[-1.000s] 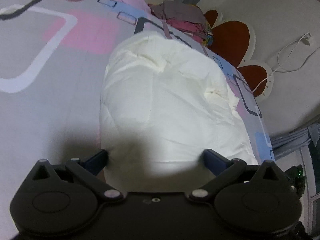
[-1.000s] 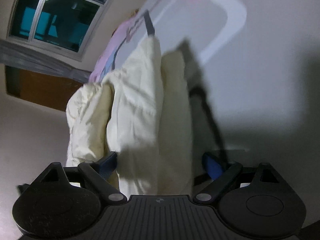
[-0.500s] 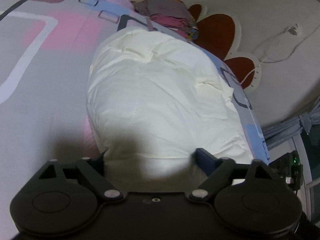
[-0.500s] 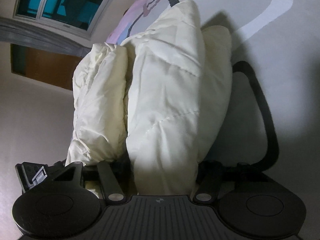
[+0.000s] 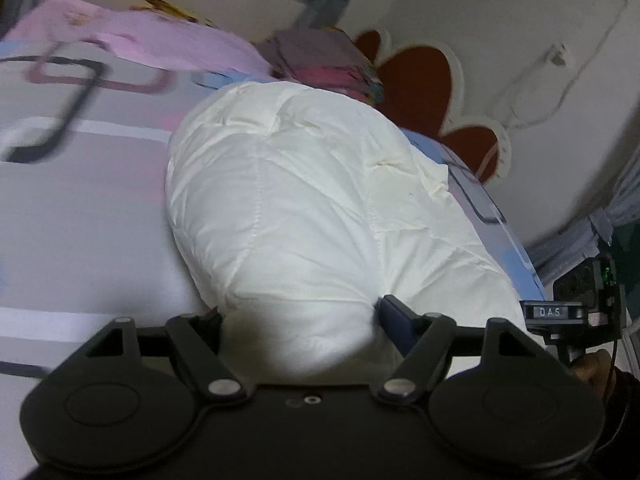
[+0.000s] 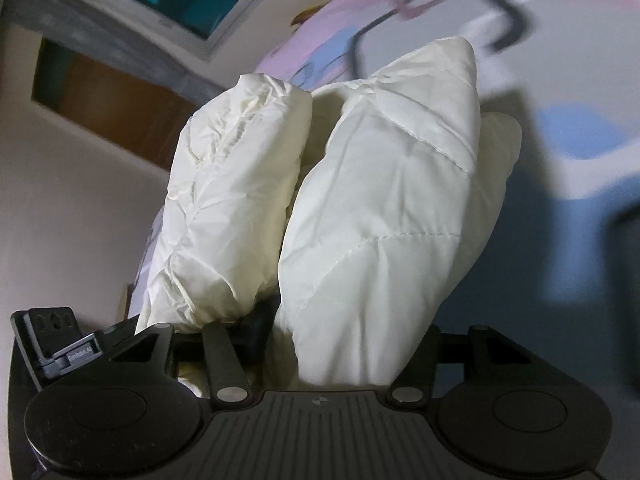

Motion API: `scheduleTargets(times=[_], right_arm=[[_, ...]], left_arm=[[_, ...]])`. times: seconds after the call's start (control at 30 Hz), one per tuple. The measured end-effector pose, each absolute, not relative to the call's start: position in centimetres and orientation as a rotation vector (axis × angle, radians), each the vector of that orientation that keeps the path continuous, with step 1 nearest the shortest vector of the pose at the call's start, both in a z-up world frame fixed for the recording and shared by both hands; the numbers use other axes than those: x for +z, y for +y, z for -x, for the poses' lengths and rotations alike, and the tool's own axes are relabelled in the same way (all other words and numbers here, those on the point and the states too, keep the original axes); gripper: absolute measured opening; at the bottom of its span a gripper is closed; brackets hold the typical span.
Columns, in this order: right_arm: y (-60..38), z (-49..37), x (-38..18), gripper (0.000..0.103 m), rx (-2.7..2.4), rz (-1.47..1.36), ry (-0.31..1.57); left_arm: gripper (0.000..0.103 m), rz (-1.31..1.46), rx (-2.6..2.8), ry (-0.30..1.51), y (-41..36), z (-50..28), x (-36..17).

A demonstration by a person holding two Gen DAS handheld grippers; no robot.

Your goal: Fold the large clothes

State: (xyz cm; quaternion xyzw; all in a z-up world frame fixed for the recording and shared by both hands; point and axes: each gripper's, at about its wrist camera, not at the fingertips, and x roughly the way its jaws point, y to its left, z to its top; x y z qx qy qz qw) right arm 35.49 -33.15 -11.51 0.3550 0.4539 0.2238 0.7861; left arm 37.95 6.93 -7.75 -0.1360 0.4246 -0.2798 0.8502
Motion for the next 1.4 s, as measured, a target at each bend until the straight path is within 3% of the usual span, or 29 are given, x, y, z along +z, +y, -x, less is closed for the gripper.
scheduleTargets(times=[0.37, 0.53, 0.67, 0.7, 0.77, 0.83, 0.9, 0.93, 0.97, 1.0, 1.2, 1.4], right_arm=[[-17.9, -37.4, -7.3, 0.049, 0.649, -0.640, 0.911], [-13.0, -38.3, -11.9, 0.050, 0.564, -0.530, 1.055], [-14.4, -38.1, -14.2, 0.058, 0.517, -0.665, 1.088], [-14.6, -37.8, -13.9, 0.059, 0.504, -0.650, 1.084], [-15.2, -38.2, -12.4, 0.073, 0.448, -0.618, 1.055], [-17.0, -37.1, -10.4, 0.076, 0.371, -0.579, 0.992], [-18.5, -36.4, -8.0, 0.076, 0.287, -0.529, 0.902], [-18.7, -36.2, -6.3, 0.069, 0.243, -0.484, 0.834], [-18.4, -36.5, -4.6, 0.045, 0.224, -0.445, 0.788], [-17.7, -37.2, -3.3, 0.038, 0.233, -0.415, 0.761], [-6.8, -43.9, 0.2, 0.036, 0.379, -0.170, 0.688], [-0.3, -49.4, -5.1, 0.036, 0.369, -0.046, 0.844]], left_arm=[[0.073, 0.357, -0.485, 0.822, 21.6, -35.0, -5.0], [0.076, 0.310, -0.430, 0.911, 22.1, -34.8, -9.1], [0.080, 0.339, -0.429, 0.895, 22.3, -34.3, -9.5], [0.086, 0.322, -0.430, 0.901, 22.1, -34.3, -9.2], [0.094, 0.297, -0.434, 0.904, 23.2, -34.5, -8.7], [0.094, 0.298, -0.414, 0.877, 24.7, -34.2, -7.6], [0.086, 0.328, -0.385, 0.819, 26.7, -33.7, -6.3], [0.083, 0.344, -0.359, 0.784, 27.6, -33.9, -5.6], [0.076, 0.355, -0.346, 0.763, 28.3, -34.3, -5.0], [0.066, 0.355, -0.337, 0.741, 28.4, -35.1, -4.4], [0.051, 0.321, -0.324, 0.686, 25.7, -42.2, -2.2], [0.047, 0.274, -0.418, 0.806, 21.7, -46.4, -5.0]])
